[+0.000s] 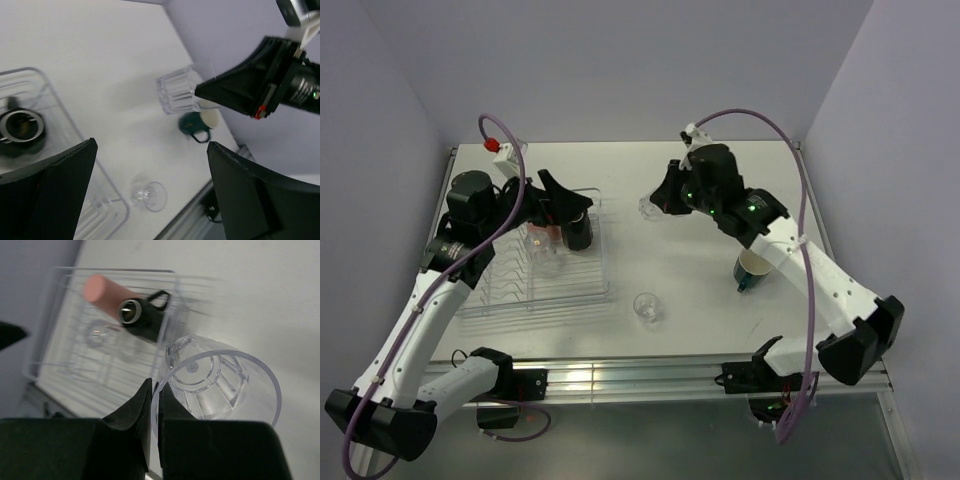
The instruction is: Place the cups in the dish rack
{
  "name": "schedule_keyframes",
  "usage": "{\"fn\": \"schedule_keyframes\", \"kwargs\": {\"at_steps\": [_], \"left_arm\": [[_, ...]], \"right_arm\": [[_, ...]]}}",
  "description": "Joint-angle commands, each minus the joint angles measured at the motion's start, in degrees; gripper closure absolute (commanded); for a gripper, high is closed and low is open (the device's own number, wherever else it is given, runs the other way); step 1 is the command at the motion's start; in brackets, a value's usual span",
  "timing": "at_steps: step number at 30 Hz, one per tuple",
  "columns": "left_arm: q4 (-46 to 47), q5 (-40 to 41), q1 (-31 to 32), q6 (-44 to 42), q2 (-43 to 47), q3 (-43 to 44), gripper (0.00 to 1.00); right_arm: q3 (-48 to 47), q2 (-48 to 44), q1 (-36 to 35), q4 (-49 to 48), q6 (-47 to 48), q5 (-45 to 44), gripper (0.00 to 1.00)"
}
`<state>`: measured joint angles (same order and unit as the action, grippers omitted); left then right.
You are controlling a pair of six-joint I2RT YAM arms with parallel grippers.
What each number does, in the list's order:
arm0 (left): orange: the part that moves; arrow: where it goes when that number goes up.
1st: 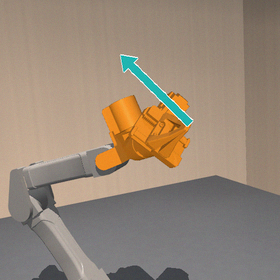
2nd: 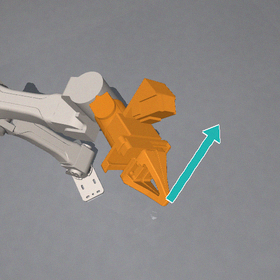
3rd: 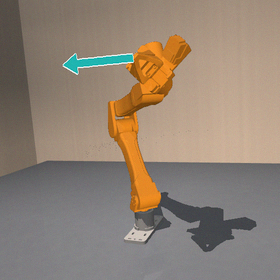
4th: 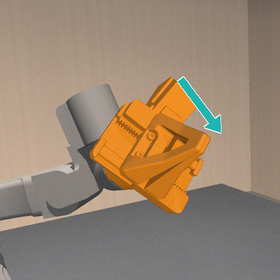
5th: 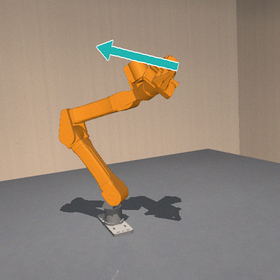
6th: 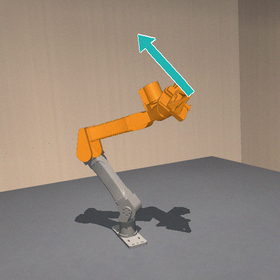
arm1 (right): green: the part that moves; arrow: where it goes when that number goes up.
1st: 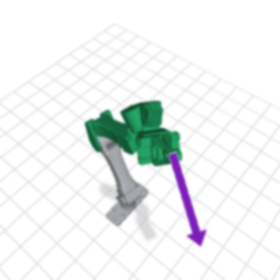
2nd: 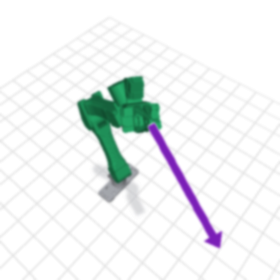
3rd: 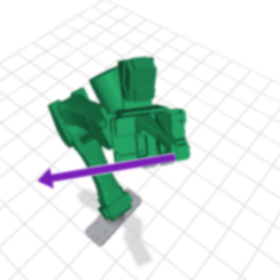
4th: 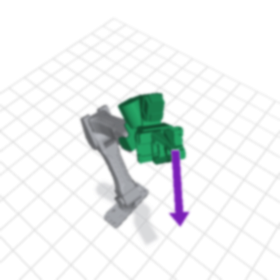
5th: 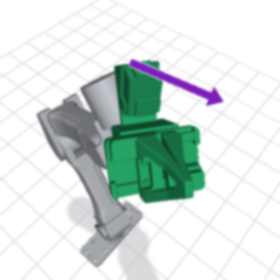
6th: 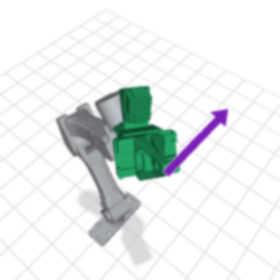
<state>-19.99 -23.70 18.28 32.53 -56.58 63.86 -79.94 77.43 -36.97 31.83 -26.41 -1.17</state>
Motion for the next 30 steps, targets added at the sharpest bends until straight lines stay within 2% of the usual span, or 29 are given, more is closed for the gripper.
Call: {"fn": "schedule_keyframes", "kwargs": {"at_steps": [1,6,8,13,21,30], "left_arm": [[19.3,-17.9,-0.3,5.3,-0.6,-3.0,0.01],[29.6,-22.6,-0.3,9.0,-1.7,-6.3,0.01],[32.7,-24.6,-0.2,10.1,-2.3,-7.3,0.01],[33.3,-24.5,0.3,10.0,-3.4,-7.9,0.01],[34.6,-24.7,1.9,10.1,-4.5,-8.7,0.01],[37.0,-25.0,2.7,11.9,-4.5,-10.6,0.01]], "right_arm": [[-1.7,-4.6,1.7,-8.3,-3.5,17.1,1.00],[0.4,-7.6,3.7,-17.6,-9.8,32.2,1.00],[1.1,-7.6,4.4,-20.0,-12.8,35.4,1.00],[4.4,-7.2,5.2,-31.4,-21.5,44.4,1.00],[8.7,-6.0,6.0,-45.3,-30.4,49.4,1.00],[10.9,-4.7,6.8,-51.0,-34.9,50.2,1.00]]}}
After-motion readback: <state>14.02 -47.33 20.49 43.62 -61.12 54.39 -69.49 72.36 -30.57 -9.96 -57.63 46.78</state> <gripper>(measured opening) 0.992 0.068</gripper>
